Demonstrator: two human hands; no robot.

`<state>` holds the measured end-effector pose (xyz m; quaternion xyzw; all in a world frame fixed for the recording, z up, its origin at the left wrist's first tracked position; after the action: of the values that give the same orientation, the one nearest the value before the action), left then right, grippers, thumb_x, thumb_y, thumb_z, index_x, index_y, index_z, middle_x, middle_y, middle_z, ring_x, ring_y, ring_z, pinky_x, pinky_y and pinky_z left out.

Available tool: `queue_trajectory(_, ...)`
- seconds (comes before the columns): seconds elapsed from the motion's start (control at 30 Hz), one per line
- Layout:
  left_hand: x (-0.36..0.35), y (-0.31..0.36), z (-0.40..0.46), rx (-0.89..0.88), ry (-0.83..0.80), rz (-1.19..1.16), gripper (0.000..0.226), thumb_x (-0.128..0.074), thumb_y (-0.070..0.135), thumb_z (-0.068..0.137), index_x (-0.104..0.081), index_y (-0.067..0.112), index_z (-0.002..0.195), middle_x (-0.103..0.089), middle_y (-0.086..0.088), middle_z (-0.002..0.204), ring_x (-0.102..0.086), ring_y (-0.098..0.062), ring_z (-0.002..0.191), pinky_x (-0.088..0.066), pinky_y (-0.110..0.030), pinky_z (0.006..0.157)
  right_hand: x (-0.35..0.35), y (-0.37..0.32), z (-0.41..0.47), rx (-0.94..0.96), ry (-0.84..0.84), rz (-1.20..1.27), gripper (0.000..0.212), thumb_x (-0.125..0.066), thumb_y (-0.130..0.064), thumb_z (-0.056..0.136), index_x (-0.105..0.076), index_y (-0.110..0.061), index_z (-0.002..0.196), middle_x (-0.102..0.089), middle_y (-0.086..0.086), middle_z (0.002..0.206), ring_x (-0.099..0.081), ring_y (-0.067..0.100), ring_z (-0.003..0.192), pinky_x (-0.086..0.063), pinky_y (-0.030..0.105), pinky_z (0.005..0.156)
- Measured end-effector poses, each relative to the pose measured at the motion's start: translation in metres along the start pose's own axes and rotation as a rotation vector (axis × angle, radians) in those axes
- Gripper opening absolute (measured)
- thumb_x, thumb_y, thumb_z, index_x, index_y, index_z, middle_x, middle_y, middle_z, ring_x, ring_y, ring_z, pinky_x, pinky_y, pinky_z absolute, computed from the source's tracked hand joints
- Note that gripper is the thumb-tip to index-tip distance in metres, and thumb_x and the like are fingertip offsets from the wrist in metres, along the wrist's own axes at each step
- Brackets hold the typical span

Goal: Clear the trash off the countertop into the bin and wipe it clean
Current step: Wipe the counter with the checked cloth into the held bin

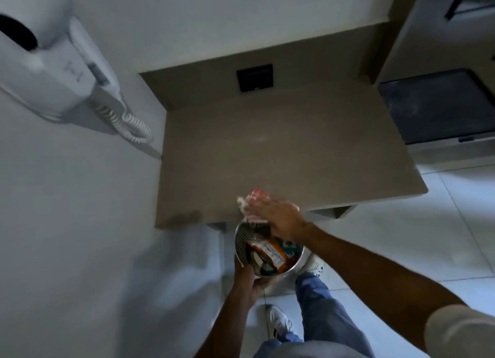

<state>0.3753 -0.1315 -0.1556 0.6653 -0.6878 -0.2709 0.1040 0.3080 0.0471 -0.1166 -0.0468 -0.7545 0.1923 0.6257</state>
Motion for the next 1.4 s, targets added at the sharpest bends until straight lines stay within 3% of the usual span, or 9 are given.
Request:
queue_trajectory(0.23,-0.024,-0.015,-0.033,0.104,0.046,0.017,0.043,-0.036,-0.003,0.107,-0.046,0.006,0.148,-0.048,-0.028,0.153,-0.057,-0.045,0.122,-0.05,-0.063,0.108,-0.011,-0.033,-0.087,-0.113,-0.134,0.467,0.055,-0.061,-0.013,0.097,-0.047,-0.016,0.151,-0.051,0.008,0.154,-0.048,0.024,0.143,-0.042,0.042,0.118)
queue_trajectory(0.33,-0.036,-0.025,-0.037,0.101,0.06,-0.029,0.057,-0.042,-0.013,0.099,-0.039,0.012,0.15,-0.042,-0.026,0.152,-0.047,-0.054,0.129,-0.049,-0.072,0.101,0.015,-0.008,-0.112,-0.441,0.174,0.858,0.028,-0.059,-0.014,0.101,-0.066,-0.007,0.127,-0.071,0.007,0.118,-0.069,0.026,0.108,-0.056,0.05,0.1)
queue_trajectory(0.5,-0.07,-0.036,-0.045,0.076,0.001,0.089,0.057,-0.061,-0.004,0.1,-0.042,0.022,0.146,-0.045,-0.016,0.151,-0.061,-0.041,0.108,-0.063,-0.064,0.077,0.093,0.089,-0.145,-0.857,0.719,1.375,0.031,-0.05,-0.011,0.104,-0.062,-0.005,0.132,-0.071,0.023,0.118,-0.07,0.039,0.108,-0.058,0.056,0.096)
queue_trajectory(0.6,-0.088,-0.045,-0.045,0.056,0.021,0.128,0.069,-0.068,-0.009,0.093,-0.042,0.026,0.147,-0.045,-0.016,0.15,-0.062,-0.038,0.111,-0.065,-0.06,0.079,0.119,0.15,-0.155,-1.044,0.63,1.26,0.038,-0.052,-0.024,0.104,-0.06,-0.006,0.137,-0.069,0.021,0.124,-0.068,0.034,0.109,-0.055,0.052,0.103)
queue_trajectory(0.67,-0.101,-0.055,-0.047,0.049,0.03,0.129,0.068,-0.068,-0.007,0.093,-0.042,0.024,0.147,-0.048,-0.017,0.149,-0.06,-0.041,0.121,-0.061,-0.064,0.089,0.126,0.181,-0.172,-1.172,0.462,0.786,0.046,-0.05,-0.036,0.104,-0.057,-0.009,0.141,-0.06,0.021,0.139,-0.056,0.035,0.129,-0.046,0.048,0.112)
queue_trajectory(0.73,-0.112,-0.068,-0.045,0.046,0.034,0.108,0.066,-0.066,-0.007,0.095,-0.041,0.022,0.148,-0.048,-0.018,0.149,-0.06,-0.041,0.122,-0.058,-0.066,0.093,0.128,0.193,-0.194,-1.136,0.564,0.414,0.042,-0.047,-0.033,0.104,-0.056,-0.01,0.139,-0.053,0.02,0.142,-0.048,0.035,0.132,-0.041,0.045,0.112)
queue_trajectory(0.83,-0.129,-0.089,-0.035,0.047,0.075,0.071,0.071,-0.066,-0.015,0.089,-0.043,0.018,0.148,-0.044,-0.018,0.152,-0.053,-0.045,0.133,-0.055,-0.068,0.098,0.089,0.175,-0.227,-0.954,0.779,0.446,0.027,-0.048,-0.021,0.104,-0.058,-0.004,0.122,-0.056,0.014,0.121,-0.05,0.026,0.108,-0.049,0.049,0.098)
queue_trajectory(1.07,-0.184,-0.136,0.021,0.141,0.255,-0.154,0.072,-0.061,-0.008,0.096,-0.033,0.019,0.155,-0.038,-0.025,0.16,-0.047,-0.055,0.136,-0.048,-0.072,0.103,-0.059,0.157,-0.248,-1.151,-0.184,1.086,0.07,-0.072,-0.045,0.087,-0.036,-0.012,0.137,-0.058,0.014,0.13,-0.069,0.036,0.109,-0.064,0.044,0.079)
queue_trajectory(1.4,-0.182,-0.23,0.292,0.159,0.302,-0.025,0.074,-0.067,-0.007,0.091,-0.042,0.03,0.15,-0.052,-0.019,0.151,-0.064,-0.049,0.121,-0.066,-0.055,0.074,-0.301,0.312,-0.184,-1.477,0.024,1.274,0.043,-0.071,-0.013,0.089,-0.056,-0.011,0.129,-0.066,0.02,0.127,-0.074,0.044,0.094,-0.064,0.057,0.063)
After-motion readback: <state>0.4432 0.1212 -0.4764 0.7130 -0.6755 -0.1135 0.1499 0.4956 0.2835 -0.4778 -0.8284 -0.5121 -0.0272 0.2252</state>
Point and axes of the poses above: each hand's wrist, its own z-axis towards the middle knuckle, its own x-axis out of the back of the hand, y = z × x, the point moved 4 cm from there along z, towards the middle knuckle
